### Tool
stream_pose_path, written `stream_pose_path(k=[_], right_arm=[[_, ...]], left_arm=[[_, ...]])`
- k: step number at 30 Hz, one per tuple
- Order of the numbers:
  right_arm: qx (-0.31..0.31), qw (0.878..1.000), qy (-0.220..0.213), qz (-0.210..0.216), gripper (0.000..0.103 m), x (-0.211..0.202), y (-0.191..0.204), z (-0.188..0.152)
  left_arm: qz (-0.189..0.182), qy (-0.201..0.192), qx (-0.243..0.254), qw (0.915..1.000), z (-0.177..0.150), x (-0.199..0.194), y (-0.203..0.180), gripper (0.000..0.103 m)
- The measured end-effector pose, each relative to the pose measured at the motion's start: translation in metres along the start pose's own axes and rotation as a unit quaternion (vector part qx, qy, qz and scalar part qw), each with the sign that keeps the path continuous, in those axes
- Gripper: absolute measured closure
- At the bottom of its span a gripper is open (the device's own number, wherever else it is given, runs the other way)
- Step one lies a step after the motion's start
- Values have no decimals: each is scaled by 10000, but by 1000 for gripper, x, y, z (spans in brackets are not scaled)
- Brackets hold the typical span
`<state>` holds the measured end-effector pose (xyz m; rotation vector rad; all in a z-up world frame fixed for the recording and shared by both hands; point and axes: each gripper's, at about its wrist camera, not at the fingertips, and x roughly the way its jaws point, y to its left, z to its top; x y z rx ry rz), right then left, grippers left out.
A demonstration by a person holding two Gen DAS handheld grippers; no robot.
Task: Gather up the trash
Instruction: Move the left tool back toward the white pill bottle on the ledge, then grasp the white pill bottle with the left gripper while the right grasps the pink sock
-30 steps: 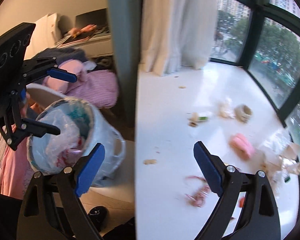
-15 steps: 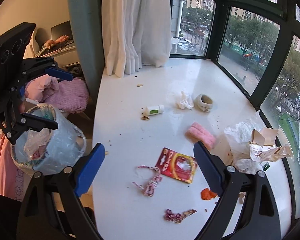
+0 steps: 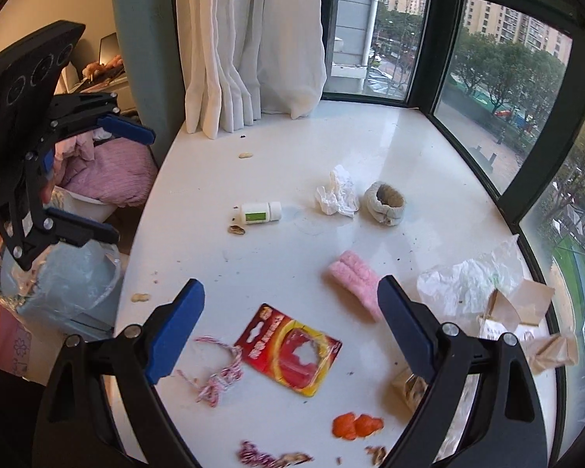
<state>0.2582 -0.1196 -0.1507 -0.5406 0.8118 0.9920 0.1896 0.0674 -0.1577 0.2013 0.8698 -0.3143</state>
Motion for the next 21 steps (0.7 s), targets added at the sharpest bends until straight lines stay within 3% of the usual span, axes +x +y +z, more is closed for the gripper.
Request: stream_pose_path(k=[11, 21], right_arm=[[-493, 9978, 366, 241, 16, 91, -48, 4], [-674, 9938, 721, 516, 16, 152, -67, 7]], left_arm=[[51, 284, -222, 9993, 0, 85, 54, 6], [-67, 710, -251, 9971, -14, 157, 90, 6]])
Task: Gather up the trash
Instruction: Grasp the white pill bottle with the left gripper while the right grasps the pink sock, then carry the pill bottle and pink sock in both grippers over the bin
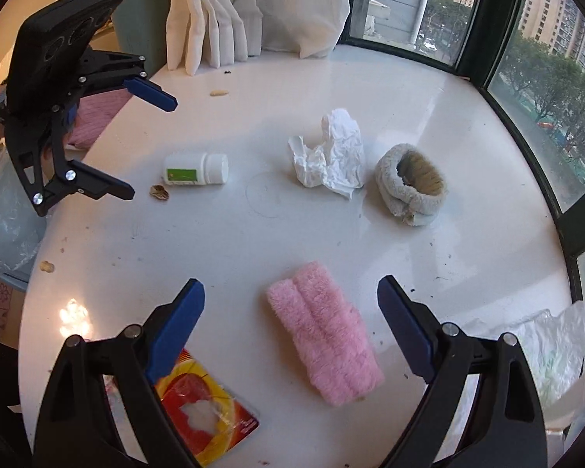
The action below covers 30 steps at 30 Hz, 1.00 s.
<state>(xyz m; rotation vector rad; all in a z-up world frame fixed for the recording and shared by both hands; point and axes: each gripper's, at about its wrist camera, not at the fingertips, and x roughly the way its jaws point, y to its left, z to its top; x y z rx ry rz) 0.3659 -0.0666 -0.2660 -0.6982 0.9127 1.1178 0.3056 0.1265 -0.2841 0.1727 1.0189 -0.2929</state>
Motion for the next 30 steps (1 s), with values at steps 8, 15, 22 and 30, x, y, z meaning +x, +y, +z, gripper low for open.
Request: stream_pose_path(k=[8, 15, 22, 30], right_arm=[[-259, 9989, 365, 167, 26, 22, -7, -8], [-252, 9983, 442, 272, 37, 29, -14, -12], [-224, 9983, 445, 312, 50, 33, -19, -13], [-89, 9986, 418, 310, 70, 34, -20, -13]], left_arm=[[-127, 137, 128, 9997, -6, 37, 3, 13], [-113, 134, 168, 9997, -7, 48, 5, 26], [-58, 108, 148, 9998, -8, 48, 4, 61], [-96, 77, 201, 9997, -6, 44, 0, 73]])
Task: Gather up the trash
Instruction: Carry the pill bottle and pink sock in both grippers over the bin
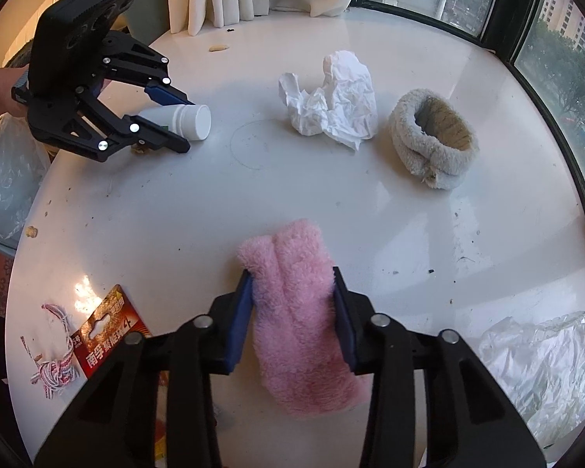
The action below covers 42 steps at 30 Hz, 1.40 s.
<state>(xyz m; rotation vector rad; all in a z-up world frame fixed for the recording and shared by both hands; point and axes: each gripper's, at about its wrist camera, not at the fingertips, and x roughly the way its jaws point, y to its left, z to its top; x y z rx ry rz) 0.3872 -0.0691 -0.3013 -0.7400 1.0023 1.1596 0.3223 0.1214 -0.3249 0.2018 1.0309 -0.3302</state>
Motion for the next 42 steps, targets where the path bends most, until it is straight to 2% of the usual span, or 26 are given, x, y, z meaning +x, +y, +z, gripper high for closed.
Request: stream_pose_path(k=[3, 11, 19, 25, 32, 34, 42], right_arm=[[179, 9998, -73, -27, 74, -5, 0, -2], [703, 9967, -416, -9, 75, -36, 17, -4], [992, 9926, -689, -97, 75, -82, 54, -1], [1051, 9909, -840, -93, 75, -117, 94, 6], [1056, 9896, -981, 9, 75, -148, 156, 15], [1066, 9891, -1012, 48, 75, -155, 172, 17], [982, 9883, -1159, 128, 75, -179, 243, 27]], left_arm=[[-51, -52, -59, 10000, 3, -5, -4, 73], [-173, -303, -198, 9992, 13, -33, -21, 73], [-226, -465, -263, 9983, 15, -76, -43, 73], [-155, -594, -342, 9975, 7, -128, -58, 73], [-65, -795, -467, 9957, -22, -193, -71, 73], [-102, -870, -637, 9941, -34, -211, -72, 73], [78, -951, -727, 9928, -90, -273, -89, 73]])
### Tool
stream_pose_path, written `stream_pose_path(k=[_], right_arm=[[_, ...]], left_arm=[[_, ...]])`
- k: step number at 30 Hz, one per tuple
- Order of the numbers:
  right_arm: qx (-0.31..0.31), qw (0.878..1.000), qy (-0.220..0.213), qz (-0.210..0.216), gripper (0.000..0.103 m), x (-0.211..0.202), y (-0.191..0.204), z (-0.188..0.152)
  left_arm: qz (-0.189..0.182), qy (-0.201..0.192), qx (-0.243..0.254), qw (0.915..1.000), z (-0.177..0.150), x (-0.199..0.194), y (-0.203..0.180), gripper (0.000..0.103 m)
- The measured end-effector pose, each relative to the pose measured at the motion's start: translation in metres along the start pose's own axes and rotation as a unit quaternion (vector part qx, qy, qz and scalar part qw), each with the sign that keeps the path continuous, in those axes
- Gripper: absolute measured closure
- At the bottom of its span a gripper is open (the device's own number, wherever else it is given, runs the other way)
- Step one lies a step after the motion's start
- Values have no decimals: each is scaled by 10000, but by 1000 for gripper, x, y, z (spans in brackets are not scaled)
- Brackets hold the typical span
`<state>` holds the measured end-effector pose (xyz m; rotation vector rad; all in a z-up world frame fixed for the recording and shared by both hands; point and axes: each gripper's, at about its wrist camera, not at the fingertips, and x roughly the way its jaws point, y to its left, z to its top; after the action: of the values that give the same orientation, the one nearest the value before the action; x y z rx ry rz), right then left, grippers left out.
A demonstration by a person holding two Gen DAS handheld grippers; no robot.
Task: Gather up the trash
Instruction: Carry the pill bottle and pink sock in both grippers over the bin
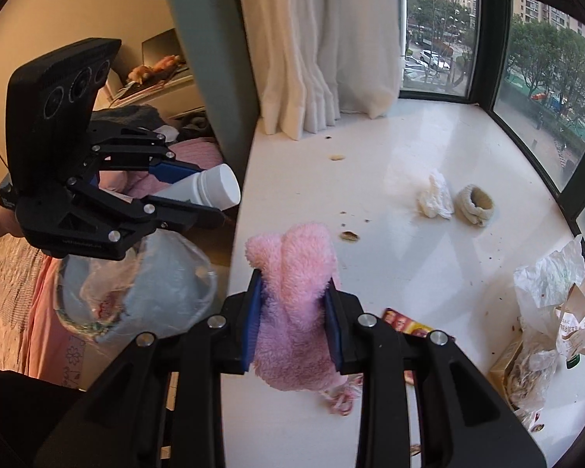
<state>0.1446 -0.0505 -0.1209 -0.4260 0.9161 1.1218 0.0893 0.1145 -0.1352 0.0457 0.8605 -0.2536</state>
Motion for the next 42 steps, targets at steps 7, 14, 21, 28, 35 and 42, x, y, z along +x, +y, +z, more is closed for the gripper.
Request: stream_pose_path(k=[7, 14, 21, 28, 35, 42], right_arm=[[-35, 9997, -49, 236, 75, -1, 67, -6], [-272, 9986, -14, 460, 75, 11, 129, -6], [-381, 9971, -6, 655, 75, 26, 172, 2], [-532, 9948, 176, 853, 75, 48, 205, 9], [-601, 9920, 475, 1005, 75, 82, 226, 11], [-777, 9881, 736, 1105, 75, 113, 238, 16]], left_arm=[[169, 42, -60, 9998, -46, -51, -5, 73], [420, 29, -242, 9988, -90, -95, 5, 73], [668, 53, -464, 9967, -131, -129, 16, 73], [781, 113, -683, 9945, -162, -144, 25, 73], [872, 337, -938, 9912, -190, -137, 37, 73], [995, 510, -1276, 9855, -212, -126, 52, 73]])
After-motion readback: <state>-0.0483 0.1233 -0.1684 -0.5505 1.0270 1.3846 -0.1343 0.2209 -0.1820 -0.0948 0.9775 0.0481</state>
